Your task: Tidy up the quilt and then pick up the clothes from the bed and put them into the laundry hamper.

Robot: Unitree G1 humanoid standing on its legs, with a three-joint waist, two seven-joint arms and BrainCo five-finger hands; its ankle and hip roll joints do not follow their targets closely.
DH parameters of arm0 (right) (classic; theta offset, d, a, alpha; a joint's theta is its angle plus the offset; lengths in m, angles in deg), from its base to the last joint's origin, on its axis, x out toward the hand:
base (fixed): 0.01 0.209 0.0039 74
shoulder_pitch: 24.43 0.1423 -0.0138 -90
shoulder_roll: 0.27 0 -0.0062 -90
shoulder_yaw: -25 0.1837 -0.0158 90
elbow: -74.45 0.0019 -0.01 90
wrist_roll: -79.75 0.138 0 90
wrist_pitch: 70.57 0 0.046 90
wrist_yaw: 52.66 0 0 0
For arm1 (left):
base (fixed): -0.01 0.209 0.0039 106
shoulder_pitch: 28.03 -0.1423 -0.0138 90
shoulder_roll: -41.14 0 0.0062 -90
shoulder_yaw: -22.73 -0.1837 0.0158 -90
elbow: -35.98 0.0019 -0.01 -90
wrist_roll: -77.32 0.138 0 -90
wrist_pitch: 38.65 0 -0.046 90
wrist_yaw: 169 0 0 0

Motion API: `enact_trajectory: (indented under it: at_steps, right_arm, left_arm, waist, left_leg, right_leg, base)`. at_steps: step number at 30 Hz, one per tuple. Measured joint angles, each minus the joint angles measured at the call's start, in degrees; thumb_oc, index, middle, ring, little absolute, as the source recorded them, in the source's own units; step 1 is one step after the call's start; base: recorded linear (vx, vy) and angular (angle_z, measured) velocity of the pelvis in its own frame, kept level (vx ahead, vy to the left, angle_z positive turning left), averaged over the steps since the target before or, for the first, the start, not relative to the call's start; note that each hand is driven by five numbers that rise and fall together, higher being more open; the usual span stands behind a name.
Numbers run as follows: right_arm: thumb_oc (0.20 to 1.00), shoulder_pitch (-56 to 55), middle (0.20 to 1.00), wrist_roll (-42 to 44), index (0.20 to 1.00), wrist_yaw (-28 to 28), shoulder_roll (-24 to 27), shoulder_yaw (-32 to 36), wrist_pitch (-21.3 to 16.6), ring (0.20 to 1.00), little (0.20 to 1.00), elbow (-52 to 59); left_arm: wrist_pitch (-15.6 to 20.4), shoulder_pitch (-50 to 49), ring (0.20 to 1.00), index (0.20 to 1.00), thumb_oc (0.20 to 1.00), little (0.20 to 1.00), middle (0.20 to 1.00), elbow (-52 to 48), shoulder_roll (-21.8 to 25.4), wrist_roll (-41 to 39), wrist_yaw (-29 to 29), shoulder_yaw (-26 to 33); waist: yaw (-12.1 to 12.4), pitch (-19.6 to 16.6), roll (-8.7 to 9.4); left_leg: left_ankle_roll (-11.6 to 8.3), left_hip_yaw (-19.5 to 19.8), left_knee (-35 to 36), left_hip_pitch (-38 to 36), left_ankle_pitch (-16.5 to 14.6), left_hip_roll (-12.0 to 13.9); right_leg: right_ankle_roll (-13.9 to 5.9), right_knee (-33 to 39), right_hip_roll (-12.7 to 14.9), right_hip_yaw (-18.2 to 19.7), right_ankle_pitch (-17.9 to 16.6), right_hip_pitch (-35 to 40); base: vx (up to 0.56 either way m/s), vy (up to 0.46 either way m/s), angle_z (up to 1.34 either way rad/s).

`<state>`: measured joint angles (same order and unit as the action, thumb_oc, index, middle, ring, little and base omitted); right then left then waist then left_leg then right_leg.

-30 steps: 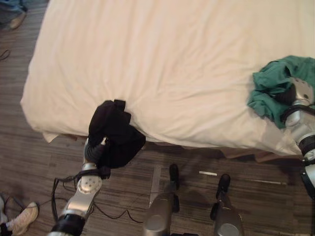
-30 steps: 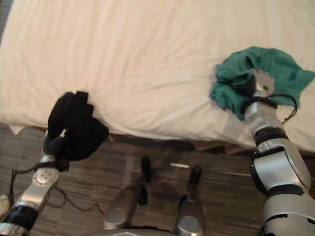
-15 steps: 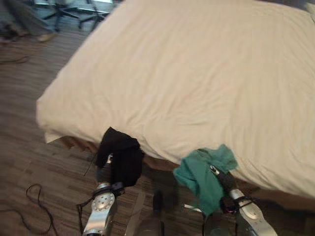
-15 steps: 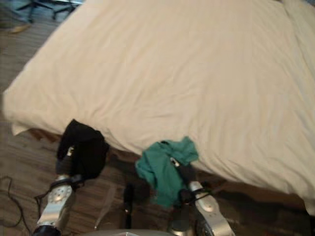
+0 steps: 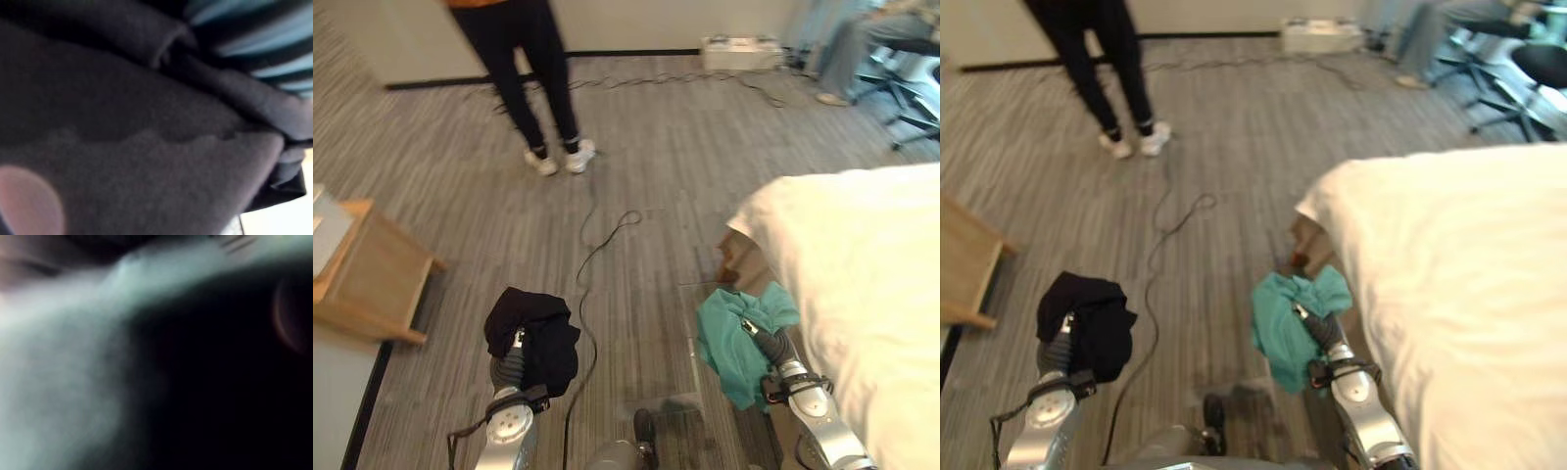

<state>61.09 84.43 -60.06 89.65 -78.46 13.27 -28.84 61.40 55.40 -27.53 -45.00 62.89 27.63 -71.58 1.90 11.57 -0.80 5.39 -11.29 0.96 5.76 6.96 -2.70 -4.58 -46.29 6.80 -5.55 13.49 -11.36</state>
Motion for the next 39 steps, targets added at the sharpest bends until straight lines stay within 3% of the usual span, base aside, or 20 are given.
enact_trajectory:
  at_steps: [1, 2, 3, 6, 9, 11, 13, 14, 15, 17, 21, 22, 23, 25, 27, 29, 33, 36, 38, 39]
  right_arm:
    - [0.2, 3.9, 0.2, 0.4, 0.2, -1.4, -1.3, 0.4, 0.1, 0.2, 0.2, -9.5]
    - [0.2, 4.1, 0.2, 0.4, 0.2, -2.0, -1.2, 1.5, 0.4, 0.2, 0.2, -12.2]
    - [0.2, 7.1, 0.2, 0.5, 0.2, -3.9, 3.1, 6.2, 1.4, 0.2, 0.2, -13.9]
    - [0.2, 6.3, 0.2, 2.4, 0.2, -3.5, 2.3, 4.3, 4.9, 0.2, 0.2, -19.7]
    - [0.2, 5.8, 0.2, 2.1, 0.2, -2.6, 0.5, 3.2, 6.6, 0.2, 0.2, -21.6]
    - [0.2, 5.9, 0.2, 2.0, 0.2, -2.5, 0.8, 2.5, 6.5, 0.2, 0.2, -21.4]
    - [0.2, 5.9, 0.2, 1.6, 0.2, -2.3, 3.5, 2.2, 6.7, 0.2, 0.2, -21.1]
    - [0.2, 4.4, 0.2, 0.4, 0.2, -2.4, 3.3, 2.1, 6.6, 0.2, 0.2, -20.4]
    - [0.2, 3.8, 0.2, -0.3, 0.2, -2.4, 4.4, 1.9, 7.1, 0.2, 0.2, -21.6]
    - [0.2, 3.0, 0.2, -2.4, 0.2, -2.5, 3.5, 1.4, 8.5, 0.2, 0.2, -21.7]
    - [0.2, 2.1, 0.2, -2.6, 0.2, -2.6, 0.8, 1.6, 8.4, 0.2, 0.2, -21.7]
    - [0.2, -0.1, 0.2, -3.4, 0.2, -2.5, -0.3, 0.0, 7.8, 0.2, 0.2, -21.8]
    - [0.2, -1.0, 0.2, -4.2, 0.2, -2.3, -0.8, -0.1, 7.9, 0.2, 0.2, -21.5]
    - [0.2, -0.5, 0.2, -4.7, 0.2, -2.3, -1.9, 1.6, 7.7, 0.2, 0.2, -21.2]
    - [0.2, 0.9, 0.2, -4.6, 0.2, -2.3, -1.5, 2.8, 8.1, 0.2, 0.2, -20.9]
    - [0.2, 1.4, 0.2, -4.6, 0.2, -2.3, -0.1, 2.1, 7.8, 0.2, 0.2, -19.0]
    - [0.2, -0.6, 0.2, -4.7, 0.2, -2.4, 1.6, 1.5, 7.8, 0.2, 0.2, -19.9]
    - [0.2, 1.4, 0.2, -4.7, 0.2, -2.4, 0.3, 2.0, 8.5, 0.2, 0.2, -25.8]
    - [0.2, 1.5, 0.2, -4.7, 0.2, -1.7, 0.7, 1.6, 8.5, 0.2, 0.2, -25.3]
    - [0.2, 1.0, 0.2, -4.7, 0.2, -1.6, 1.3, 2.3, 7.9, 0.2, 0.2, -24.6]
  left_arm:
    - [-1.0, 3.9, 0.2, 0.2, 0.2, 0.2, 0.2, 7.7, -0.8, 1.6, -1.9, -0.5]
    - [-1.9, 4.4, 0.2, 0.2, 0.2, 0.2, 0.2, 8.4, -1.4, 2.0, -2.0, -1.3]
    - [-2.8, 4.2, 0.2, 0.2, 0.2, 0.2, 0.2, 0.0, -5.1, 6.8, -3.0, -4.3]
    - [-4.0, 8.9, 0.2, 0.2, 0.2, 0.2, 0.2, 11.2, -7.8, -3.2, -5.7, -4.5]
    - [-4.5, 8.1, 0.2, 0.2, 0.2, 0.2, 0.2, 14.4, -8.3, -5.8, -5.7, -3.9]
    - [-5.9, 5.1, 0.2, 0.2, 0.2, 0.2, 0.2, 15.1, -8.6, -5.7, -5.3, -4.8]
    - [-6.1, 1.5, 0.2, 0.2, 0.2, 0.2, 0.2, 9.1, -9.3, -5.0, -5.3, -5.4]
    - [-5.8, 1.5, 0.2, 0.2, 0.2, 0.2, 0.2, 7.8, -7.9, -4.2, -5.6, -5.3]
    - [-6.4, 2.1, 0.2, 0.2, 0.2, 0.2, 0.2, 8.1, -8.5, -3.9, -5.6, -5.4]
    - [-5.7, 2.2, 0.2, 0.2, 0.2, 0.2, 0.2, 9.7, -6.9, -2.6, -5.5, -4.4]
    - [-6.5, 1.9, 0.2, 0.2, 0.2, 0.2, 0.2, 11.9, -5.7, -2.6, -5.6, -2.9]
    - [-7.5, 1.0, 0.2, 0.2, 0.2, 0.2, 0.2, 13.7, -6.1, -2.3, -5.9, -3.7]
    - [-7.5, 1.8, 0.2, 0.2, 0.2, 0.2, 0.2, 12.3, -5.8, -2.2, -6.0, -4.6]
    - [-8.1, 5.8, 0.2, 0.2, 0.2, 0.2, 0.2, 12.5, -5.7, -2.0, -6.1, -6.0]
    - [-7.8, 8.1, 0.2, 0.2, 0.2, 0.2, 0.2, 11.5, -6.3, -0.8, -6.3, -7.0]
    - [-6.7, 8.3, 0.2, 0.2, 0.2, 0.2, 0.2, 10.6, -6.3, -0.1, -6.1, -6.7]
    - [-6.8, 10.4, 0.2, 0.2, 0.2, 0.2, 0.2, 14.4, -5.6, 1.8, -5.5, -5.5]
    - [-7.7, 6.2, 0.2, 0.2, 0.2, 0.2, 0.2, 16.9, -3.8, 2.2, -5.1, -6.3]
    - [-7.9, 1.7, 0.2, 0.2, 0.2, 0.2, 0.2, 16.5, -5.2, 2.1, -5.3, -5.3]
    - [-7.8, 0.5, 0.2, 0.2, 0.2, 0.2, 0.2, 14.6, -5.8, 2.0, -5.3, -5.6]
  waist:
    - [-4.2, 1.6, 0.39]
    - [-5.9, 2.1, 0.95]
    - [-6.5, 3.6, -2.56]
    - [-2.9, 4.5, -2.21]
    - [2.4, 6.9, 0.59]
    - [3.8, 6.6, 1.33]
    - [6.4, 5.5, -4.33]
    - [5.7, 5.7, -2.58]
    - [4.8, 5.2, -3.8]
    - [7.7, 3.7, 0.49]
    - [8.1, 0.5, 6.27]
    - [6.2, -2.3, 6.3]
    - [6.1, -2.8, 6.91]
    - [3.4, -0.2, 4.8]
    - [1.5, 2.2, 0.71]
    - [0.5, 2.7, -1.52]
    - [-5.1, 1.3, -0.28]
    - [-2.7, 1.4, 2.04]
    - [-2.5, 1.2, 2.64]
    - [-1.9, 0.7, 2.41]
  left_leg:
    - [-8.03, -2.5, 1.2, -1.2, -5.7, 1.1]
    - [-6.85, -5.0, 1.4, -2.0, -4.6, 0.7]
    - [-8.32, -2.4, 3.8, -8.9, -3.2, 8.0]
    - [-12.79, 0.1, -3.3, -8.6, -6.3, 8.7]
    - [-16.68, 7.3, -34.2, 5.7, -7.6, 9.1]
    - [-14.86, 7.4, -28.3, 10.2, -9.3, 4.6]
    - [-11.6, 7.2, -13.3, 13.3, -11.0, 9.4]
    - [-11.39, 3.7, -9.7, 14.8, -10.8, 7.5]
    - [-9.93, 1.7, -6.4, 16.0, -9.4, 8.1]
    - [-7.56, -9.2, -2.1, 16.9, -7.9, 6.7]
    - [-3.27, -12.9, -10.1, 14.8, -7.5, 5.2]
    - [0.16, -9.4, -7.8, 6.5, -6.1, 3.0]
    - [0.95, -9.8, -6.5, 3.9, -6.3, 1.3]
    - [2.9, -1.2, -6.8, 0.1, -10.4, -1.1]
    - [1.66, 2.1, -3.0, -5.9, -7.7, -0.3]
    - [0.26, 6.6, -1.3, -10.1, -13.1, 0.0]
    - [-2.79, 16.8, -0.2, -15.1, -18.5, 0.8]
    - [-6.51, 16.0, -0.8, -24.4, -19.3, 1.2]
    - [-9.66, 13.4, -28.6, -14.3, -18.0, 2.7]
    - [-9.55, 13.4, -45.8, -3.6, -10.0, 3.9]
  right_leg:
    - [0.32, 19.7, -13.6, 21.4, 1.4, -8.7]
    - [0.92, 29.1, -11.5, 20.1, -0.2, -10.4]
    - [3.69, 48.6, -4.8, -0.2, -21.1, 5.9]
    - [6.55, 49.5, -4.7, -3.7, -19.0, 8.5]
    - [8.22, 38.7, -3.7, -5.7, -11.4, 6.1]
    - [5.05, 47.7, -4.0, -2.6, -11.1, 8.7]
    - [2.99, 25.4, -8.4, -2.9, -3.1, 4.6]
    - [10.12, 28.3, -7.1, -2.7, 1.2, 8.2]
    - [6.18, 29.8, -8.2, -4.9, 3.3, 9.5]
    - [9.11, 32.4, -6.2, -4.7, 2.7, 12.0]
    - [6.13, 40.2, -3.4, -5.2, 3.9, 19.8]
    - [-2.31, 16.8, 0.6, -5.1, 4.4, 15.6]
    - [-5.89, 10.2, 2.1, -3.8, 2.4, 12.1]
    - [-8.17, -11.6, 3.4, -1.3, -9.5, 3.5]
    - [-3.61, -10.3, 1.6, -4.8, -5.3, -3.4]
    - [-2.54, -1.3, -0.5, -4.5, -4.4, -11.6]
    - [-4.92, 46.8, -2.1, 4.8, -6.0, -11.3]
    - [2.63, 37.8, -3.0, 2.8, -13.9, -10.6]
    - [3.37, 33.3, -2.8, 0.9, -15.6, -7.1]
    - [5.3, 33.8, -3.0, -0.5, -16.9, -5.7]
  base:
    - [0.36, -0.186, 3.43]
    - [0.23, -0.14, 3.99]
    - [0.08, -0.076, 2.29]
    - [0.11, -0.135, 0.42]
    - [0.28, -0.015, -0.47]
    - [0.43, 0.086, -0.61]
    - [0.4, 0.082, -0.69]
    - [0.49, 0.13, 0.36]
    - [0.33, 0.093, 0.4]
    - [0.65, 0.18, -0.04]
    - [0.61, 0.206, 0.14]
    - [0.77, 0.345, 0.44]
    - [0.92, 0.37, 0.42]
    - [0.67, 0.212, 1.03]
    - [0.64, 0.029, 1.22]
    - [0.6, -0.105, 0.67]
    - [0.79, -0.146, 2.0]
    - [0.48, -0.251, 0.62]
    - [0.24, -0.351, 0.74]
    - [0.29, -0.288, 0.99]
